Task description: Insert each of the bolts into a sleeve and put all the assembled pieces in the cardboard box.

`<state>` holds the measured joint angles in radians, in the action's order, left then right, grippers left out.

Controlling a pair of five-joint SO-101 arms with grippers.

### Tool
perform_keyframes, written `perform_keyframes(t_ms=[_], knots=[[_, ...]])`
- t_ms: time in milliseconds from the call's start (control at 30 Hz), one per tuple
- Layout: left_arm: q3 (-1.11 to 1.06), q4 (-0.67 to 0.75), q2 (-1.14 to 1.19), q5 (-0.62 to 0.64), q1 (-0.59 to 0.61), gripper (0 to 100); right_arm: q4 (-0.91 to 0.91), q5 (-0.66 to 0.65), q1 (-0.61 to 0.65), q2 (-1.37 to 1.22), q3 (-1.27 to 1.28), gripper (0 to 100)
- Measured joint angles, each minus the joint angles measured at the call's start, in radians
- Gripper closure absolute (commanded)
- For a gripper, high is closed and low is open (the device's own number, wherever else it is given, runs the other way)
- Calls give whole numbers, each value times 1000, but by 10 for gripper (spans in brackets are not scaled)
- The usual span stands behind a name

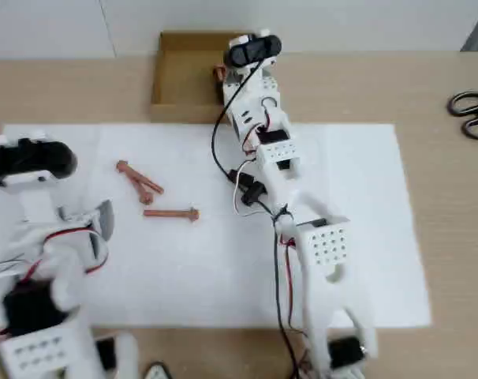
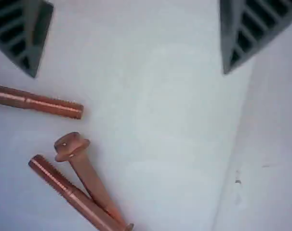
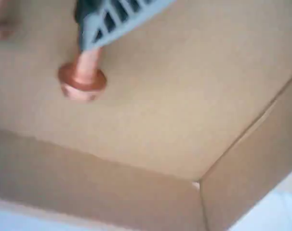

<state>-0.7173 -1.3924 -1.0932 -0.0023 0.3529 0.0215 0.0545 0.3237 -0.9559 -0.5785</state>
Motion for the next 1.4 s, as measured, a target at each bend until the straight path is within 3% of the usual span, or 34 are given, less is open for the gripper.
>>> perform_keyframes(t_ms=[167, 400, 600, 933, 1133, 1400], knots=[[0, 0, 0, 0, 0, 767, 20, 0, -5, 0, -54, 808], [0, 0, 0, 0, 0, 767, 227, 0, -31, 0, -209, 808], [0, 0, 0, 0, 0, 767, 526, 0, -63, 0, -413, 808], [3, 0, 0, 0, 0, 767, 1243, 0, -78, 0, -984, 808], [3, 0, 0, -2, 0, 767, 1564, 0, -78, 2, -1060, 808], [3, 0, 0, -2, 0, 767, 1657, 0, -91, 66, -1062, 809]])
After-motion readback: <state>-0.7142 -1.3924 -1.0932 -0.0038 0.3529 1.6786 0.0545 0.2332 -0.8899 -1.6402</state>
